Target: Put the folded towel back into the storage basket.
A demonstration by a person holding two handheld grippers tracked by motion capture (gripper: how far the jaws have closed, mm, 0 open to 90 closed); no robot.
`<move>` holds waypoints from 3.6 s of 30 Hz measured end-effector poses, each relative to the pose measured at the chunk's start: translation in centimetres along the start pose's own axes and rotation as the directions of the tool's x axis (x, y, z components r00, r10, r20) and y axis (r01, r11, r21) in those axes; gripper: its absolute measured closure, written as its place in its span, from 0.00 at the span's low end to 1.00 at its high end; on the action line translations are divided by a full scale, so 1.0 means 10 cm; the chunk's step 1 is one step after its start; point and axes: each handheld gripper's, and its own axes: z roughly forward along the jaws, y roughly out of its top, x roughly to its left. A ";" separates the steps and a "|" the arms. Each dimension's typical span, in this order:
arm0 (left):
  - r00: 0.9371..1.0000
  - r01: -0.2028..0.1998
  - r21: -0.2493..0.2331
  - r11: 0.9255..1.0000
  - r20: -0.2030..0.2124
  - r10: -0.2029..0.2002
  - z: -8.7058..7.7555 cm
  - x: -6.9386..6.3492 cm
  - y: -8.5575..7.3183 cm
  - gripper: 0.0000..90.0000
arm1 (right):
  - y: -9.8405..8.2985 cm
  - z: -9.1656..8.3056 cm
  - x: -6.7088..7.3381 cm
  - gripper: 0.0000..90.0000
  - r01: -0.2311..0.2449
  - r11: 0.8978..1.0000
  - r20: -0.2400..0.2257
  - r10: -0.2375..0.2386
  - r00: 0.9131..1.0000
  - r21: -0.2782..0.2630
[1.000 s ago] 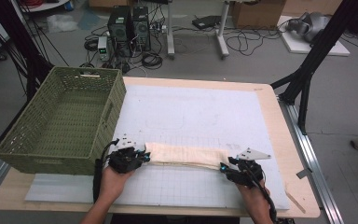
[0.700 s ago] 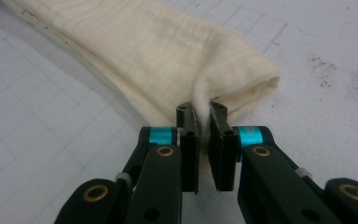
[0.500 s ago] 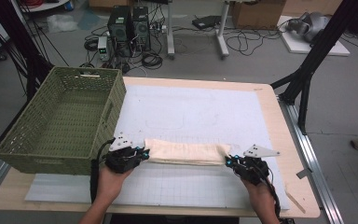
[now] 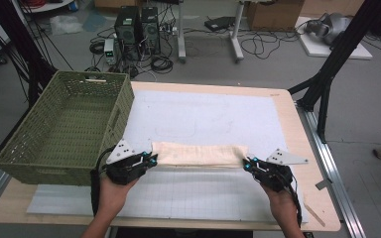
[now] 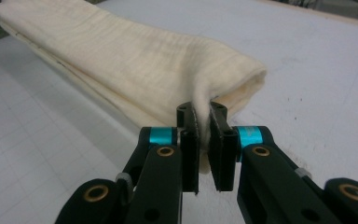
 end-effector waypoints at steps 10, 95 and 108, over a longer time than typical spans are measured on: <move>1.000 -0.019 -0.055 0.998 -0.025 0.017 -0.20 0.02 0.15 0.91 | 0.25 0.10 -0.05 0.93 0.057 0.997 -0.011 -0.058 0.998 -0.052; 0.902 -0.046 -0.211 0.976 -0.429 -0.050 -2.09 0.76 0.06 0.91 | 2.75 2.95 1.35 0.93 0.293 0.953 -0.251 -0.302 0.920 -0.075; 0.875 -0.025 -0.194 0.981 -0.479 -0.072 -2.21 0.96 0.00 0.90 | 2.86 3.24 1.60 0.93 0.295 0.954 -0.263 -0.300 0.917 -0.061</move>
